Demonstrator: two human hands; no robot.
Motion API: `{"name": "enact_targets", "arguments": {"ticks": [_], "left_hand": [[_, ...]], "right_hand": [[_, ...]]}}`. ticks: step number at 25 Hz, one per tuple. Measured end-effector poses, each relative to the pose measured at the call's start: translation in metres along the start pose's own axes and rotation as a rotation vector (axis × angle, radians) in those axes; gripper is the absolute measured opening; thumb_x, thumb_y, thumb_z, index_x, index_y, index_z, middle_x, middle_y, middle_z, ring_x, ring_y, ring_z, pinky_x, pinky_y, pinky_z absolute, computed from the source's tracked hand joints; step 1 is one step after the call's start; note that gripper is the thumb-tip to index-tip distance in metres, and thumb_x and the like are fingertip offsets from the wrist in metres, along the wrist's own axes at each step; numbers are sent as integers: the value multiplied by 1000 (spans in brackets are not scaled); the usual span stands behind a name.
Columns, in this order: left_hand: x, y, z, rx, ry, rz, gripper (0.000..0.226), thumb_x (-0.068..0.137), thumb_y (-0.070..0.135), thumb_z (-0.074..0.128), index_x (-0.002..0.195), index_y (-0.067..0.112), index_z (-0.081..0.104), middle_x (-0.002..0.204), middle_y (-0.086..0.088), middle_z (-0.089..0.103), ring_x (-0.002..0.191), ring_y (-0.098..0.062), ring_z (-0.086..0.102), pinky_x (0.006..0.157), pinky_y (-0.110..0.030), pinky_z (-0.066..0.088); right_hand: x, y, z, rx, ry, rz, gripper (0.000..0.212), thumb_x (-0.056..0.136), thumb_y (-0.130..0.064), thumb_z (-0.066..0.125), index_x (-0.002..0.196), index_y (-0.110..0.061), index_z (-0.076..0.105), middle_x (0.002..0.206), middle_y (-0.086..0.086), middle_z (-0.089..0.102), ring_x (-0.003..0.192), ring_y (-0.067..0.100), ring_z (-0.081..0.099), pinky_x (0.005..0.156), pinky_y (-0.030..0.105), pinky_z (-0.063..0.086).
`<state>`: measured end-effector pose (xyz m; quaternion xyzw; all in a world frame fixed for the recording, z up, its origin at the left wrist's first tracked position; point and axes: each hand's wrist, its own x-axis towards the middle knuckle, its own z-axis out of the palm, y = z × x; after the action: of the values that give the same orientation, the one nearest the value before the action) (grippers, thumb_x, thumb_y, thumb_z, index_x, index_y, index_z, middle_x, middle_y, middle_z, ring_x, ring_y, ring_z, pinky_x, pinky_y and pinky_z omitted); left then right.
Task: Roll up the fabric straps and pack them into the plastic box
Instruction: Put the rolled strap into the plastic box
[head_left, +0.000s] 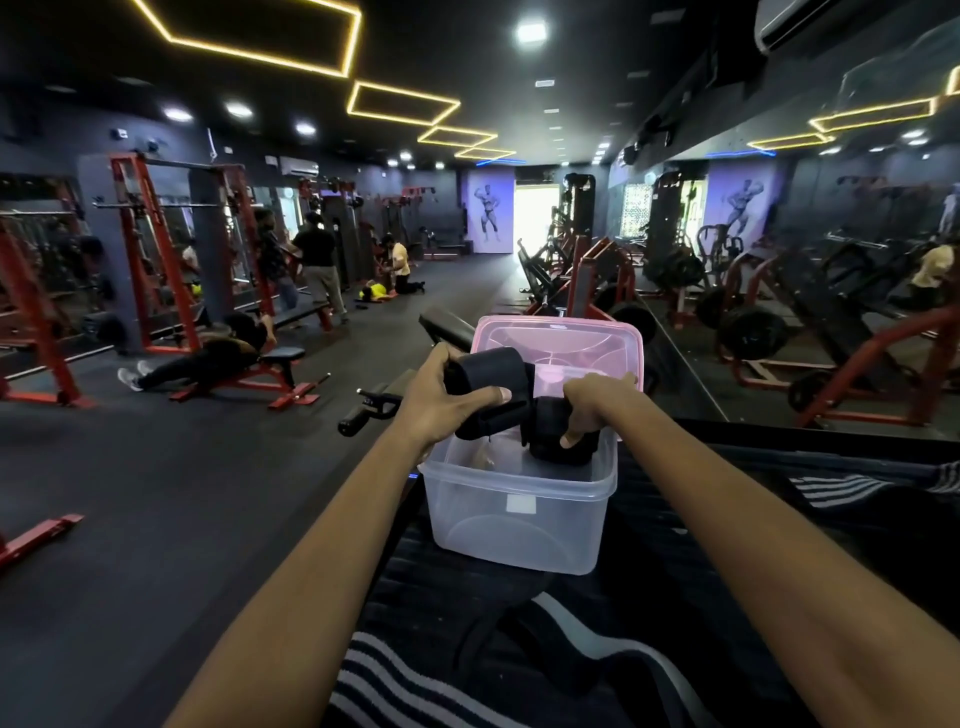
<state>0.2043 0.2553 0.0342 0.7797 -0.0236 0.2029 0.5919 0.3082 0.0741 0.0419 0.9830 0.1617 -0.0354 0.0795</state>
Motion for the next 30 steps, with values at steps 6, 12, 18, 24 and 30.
{"name": "enact_targets", "arguments": {"ticks": [6, 12, 18, 24, 30], "left_hand": [[4, 6, 7, 146, -79, 10, 42, 69, 17, 83, 83, 18, 43, 82, -1, 53, 74, -15, 51, 62, -26, 45], [4, 9, 8, 77, -185, -14, 67, 47, 38, 76, 99, 5, 49, 92, -12, 57, 81, -20, 55, 72, -39, 49], [13, -1, 2, -53, -90, -85, 28, 82, -11, 64, 105, 4, 62, 101, -14, 62, 96, -24, 58, 83, -33, 50], [16, -11, 4, 112, 2, -53, 52, 80, -15, 57, 126, 8, 51, 117, -9, 56, 100, -15, 57, 86, -29, 50], [15, -13, 8, 446, -197, -89, 75, 78, -8, 62, 143, 14, 33, 141, -17, 41, 128, -32, 45, 101, -45, 46]], "right_hand": [[-31, 18, -26, 1040, -91, -457, 92, 73, -5, 80, 147, -22, 28, 147, 5, 40, 137, 17, 36, 112, 34, 31], [-36, -7, -43, 833, -17, -520, 84, 69, -15, 85, 139, -20, 39, 130, 3, 51, 115, 20, 55, 99, 39, 49], [-20, -20, -19, 430, 85, -421, 68, 61, -34, 89, 118, -11, 60, 111, 5, 64, 95, 21, 60, 83, 35, 54], [2, -42, -10, 242, 112, -337, 46, 62, -54, 82, 74, -18, 55, 76, 0, 58, 75, 23, 58, 65, 32, 51], [15, -47, -9, 2, 118, -346, 57, 75, -64, 66, 98, -12, 60, 106, 9, 63, 91, 27, 57, 76, 33, 42]]}}
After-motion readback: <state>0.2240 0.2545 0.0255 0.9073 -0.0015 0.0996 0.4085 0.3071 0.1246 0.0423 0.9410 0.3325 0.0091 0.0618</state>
